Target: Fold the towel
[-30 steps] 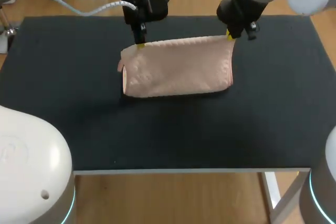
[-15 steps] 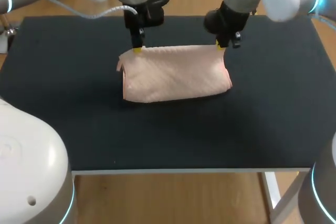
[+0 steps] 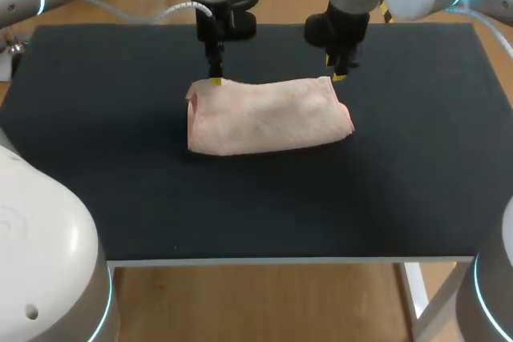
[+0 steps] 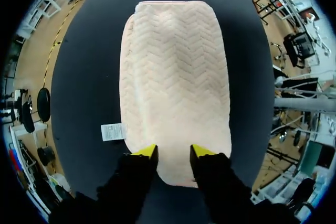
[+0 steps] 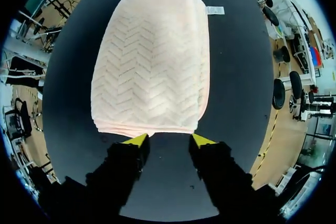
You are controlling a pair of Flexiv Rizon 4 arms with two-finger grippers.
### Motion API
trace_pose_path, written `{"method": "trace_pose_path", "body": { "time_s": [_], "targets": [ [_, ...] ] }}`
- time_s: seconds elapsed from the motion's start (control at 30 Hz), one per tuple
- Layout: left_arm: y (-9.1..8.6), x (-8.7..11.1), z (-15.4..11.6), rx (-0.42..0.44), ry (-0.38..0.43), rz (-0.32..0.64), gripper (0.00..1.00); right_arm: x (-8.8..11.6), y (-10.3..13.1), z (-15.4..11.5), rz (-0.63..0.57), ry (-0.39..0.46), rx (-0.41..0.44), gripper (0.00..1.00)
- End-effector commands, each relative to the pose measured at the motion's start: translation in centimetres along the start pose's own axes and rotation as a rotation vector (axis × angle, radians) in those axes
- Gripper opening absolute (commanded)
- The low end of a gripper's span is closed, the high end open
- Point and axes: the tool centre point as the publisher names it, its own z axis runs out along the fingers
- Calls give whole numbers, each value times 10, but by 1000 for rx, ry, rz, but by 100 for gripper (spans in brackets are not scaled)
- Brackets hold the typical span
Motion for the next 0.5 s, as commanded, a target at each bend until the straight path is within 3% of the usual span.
{"method": "trace_pose_path", "body": {
  "time_s": [0.03, 0.1, 0.2, 0.3, 0.47, 0.5],
  "targets": [
    [6, -4, -11, -3, 92, 38, 100, 2, -5, -16, 24, -17, 10, 100],
    [13, -3, -16, -6, 78, 50, 100, 2, -7, -20, 30, -22, 6, 100],
    [27, 0, -28, 56, 52, 52, 100, 2, -10, -28, 37, -43, -3, 100],
    [40, 6, -47, 220, -10, 100, 100, 3, -11, -36, 34, -60, -7, 100],
    [62, 21, -74, 651, -163, 124, 100, 7, -12, -46, 29, -73, -3, 100],
    [64, 24, -77, 678, -184, 121, 100, 7, -12, -48, 29, -74, -2, 100]
  ]
}}
